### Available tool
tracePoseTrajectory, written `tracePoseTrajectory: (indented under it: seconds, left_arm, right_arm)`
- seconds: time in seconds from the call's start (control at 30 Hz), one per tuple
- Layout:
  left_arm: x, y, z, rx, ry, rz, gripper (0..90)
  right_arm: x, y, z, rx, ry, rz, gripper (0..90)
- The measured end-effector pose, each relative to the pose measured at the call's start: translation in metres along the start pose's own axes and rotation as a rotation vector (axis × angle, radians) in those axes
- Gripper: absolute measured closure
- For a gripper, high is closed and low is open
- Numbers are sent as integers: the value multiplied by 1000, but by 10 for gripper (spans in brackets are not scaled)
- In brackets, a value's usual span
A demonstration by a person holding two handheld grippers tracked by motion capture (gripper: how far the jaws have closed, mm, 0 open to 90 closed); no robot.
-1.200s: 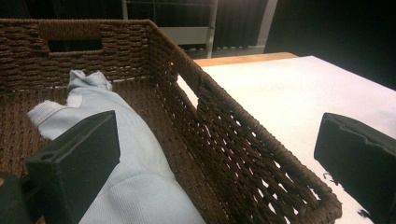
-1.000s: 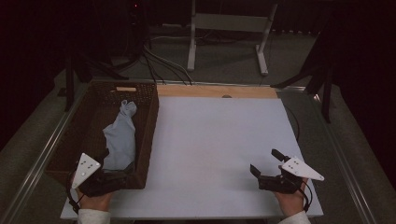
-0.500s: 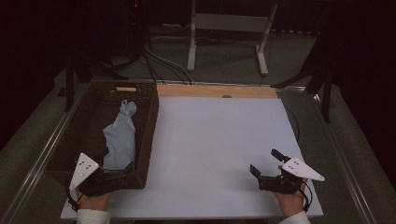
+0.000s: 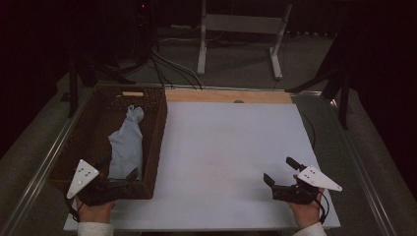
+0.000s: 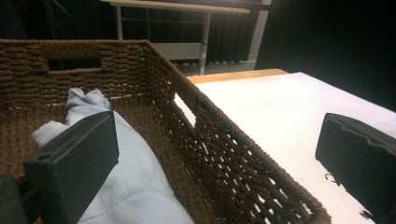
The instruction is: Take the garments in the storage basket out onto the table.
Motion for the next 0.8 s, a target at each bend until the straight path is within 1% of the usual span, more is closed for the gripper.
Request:
tracePoseTrajectory:
  seconds: [0.07, 0.17, 0.27, 0.5, 0.8]
  left_arm:
    - [1, 2, 0, 7, 3, 10, 3]
    - [2, 5, -1, -4, -1, -3, 3]
    - [4, 8, -2, -6, 3, -3, 3]
    - [8, 16, -4, -5, 13, 17, 3]
    - [15, 24, -3, 3, 22, 19, 3]
  right_arm:
    - [0, 0, 0, -3, -2, -2, 12]
    - [0, 0, 0, -4, -2, 1, 12]
    - [0, 1, -1, -6, -3, 1, 12]
    - [0, 1, -2, -11, -7, 3, 12]
    - [0, 1, -1, -11, -6, 6, 12]
Point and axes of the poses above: each handheld gripper's, and its own axes: z roughly forward along the jaws, y roughly out of its top, x roughly to its left, the point moved 7 cm from there along z, roughly forward along the jaws
